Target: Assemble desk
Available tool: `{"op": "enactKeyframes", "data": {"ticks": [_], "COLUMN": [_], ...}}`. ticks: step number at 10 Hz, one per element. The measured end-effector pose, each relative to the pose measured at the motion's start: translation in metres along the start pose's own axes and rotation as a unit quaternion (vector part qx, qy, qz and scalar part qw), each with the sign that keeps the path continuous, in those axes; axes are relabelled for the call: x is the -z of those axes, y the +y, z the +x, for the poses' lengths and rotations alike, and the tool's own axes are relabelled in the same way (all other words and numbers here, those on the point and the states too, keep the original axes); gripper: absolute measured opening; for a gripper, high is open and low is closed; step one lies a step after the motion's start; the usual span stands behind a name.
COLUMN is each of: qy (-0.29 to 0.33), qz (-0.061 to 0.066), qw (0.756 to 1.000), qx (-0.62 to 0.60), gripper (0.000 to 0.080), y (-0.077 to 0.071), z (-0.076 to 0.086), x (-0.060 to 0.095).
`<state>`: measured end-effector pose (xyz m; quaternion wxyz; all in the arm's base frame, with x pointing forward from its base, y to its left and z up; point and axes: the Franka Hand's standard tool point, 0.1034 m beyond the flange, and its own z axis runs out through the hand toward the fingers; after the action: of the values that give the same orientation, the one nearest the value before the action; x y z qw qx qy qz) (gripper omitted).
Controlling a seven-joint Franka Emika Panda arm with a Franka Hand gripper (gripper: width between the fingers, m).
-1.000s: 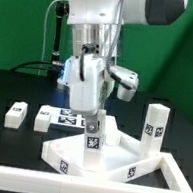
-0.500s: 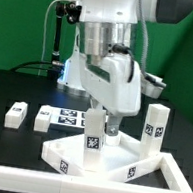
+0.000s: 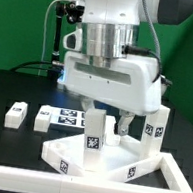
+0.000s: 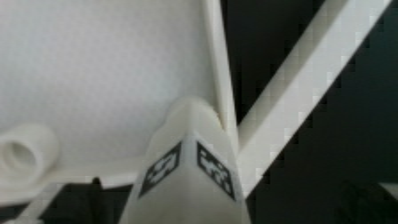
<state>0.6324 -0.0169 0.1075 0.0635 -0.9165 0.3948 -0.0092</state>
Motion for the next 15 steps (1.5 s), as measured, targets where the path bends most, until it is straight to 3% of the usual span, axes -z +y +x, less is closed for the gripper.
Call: {"op": "enactKeyframes", "data": {"ticks": [2,4,6,7,8,11,12,15], "qy": [0.005,0.011,0.01,0.009,0.009,0.004,-0.001,-0.023], "qz": [-0.001,0.002,0.002,0.003,0.004,-0.002,-0.006,0.016], "qw": [0.99,0.987,0.988,0.992,0.996,0.996,0.989,0.936], "qx": [0.143,0.159,0.151,0.122,0.088,-0.092,-0.15,-0.352], "gripper": [0.0649,0.0649,0.0392,0.0392,0.0288,0.0288,0.0288,0.0289], "y": [0.002,-0.004,-0.003,-0.004,-0.004,0.002,0.006,0.013], "z": [0.002,0.007,0.006,0.006,0.005,0.009,0.013,0.017], "x": [-0.001,0.005,0.004,0.004,0.003,0.006,0.008,0.006]}}
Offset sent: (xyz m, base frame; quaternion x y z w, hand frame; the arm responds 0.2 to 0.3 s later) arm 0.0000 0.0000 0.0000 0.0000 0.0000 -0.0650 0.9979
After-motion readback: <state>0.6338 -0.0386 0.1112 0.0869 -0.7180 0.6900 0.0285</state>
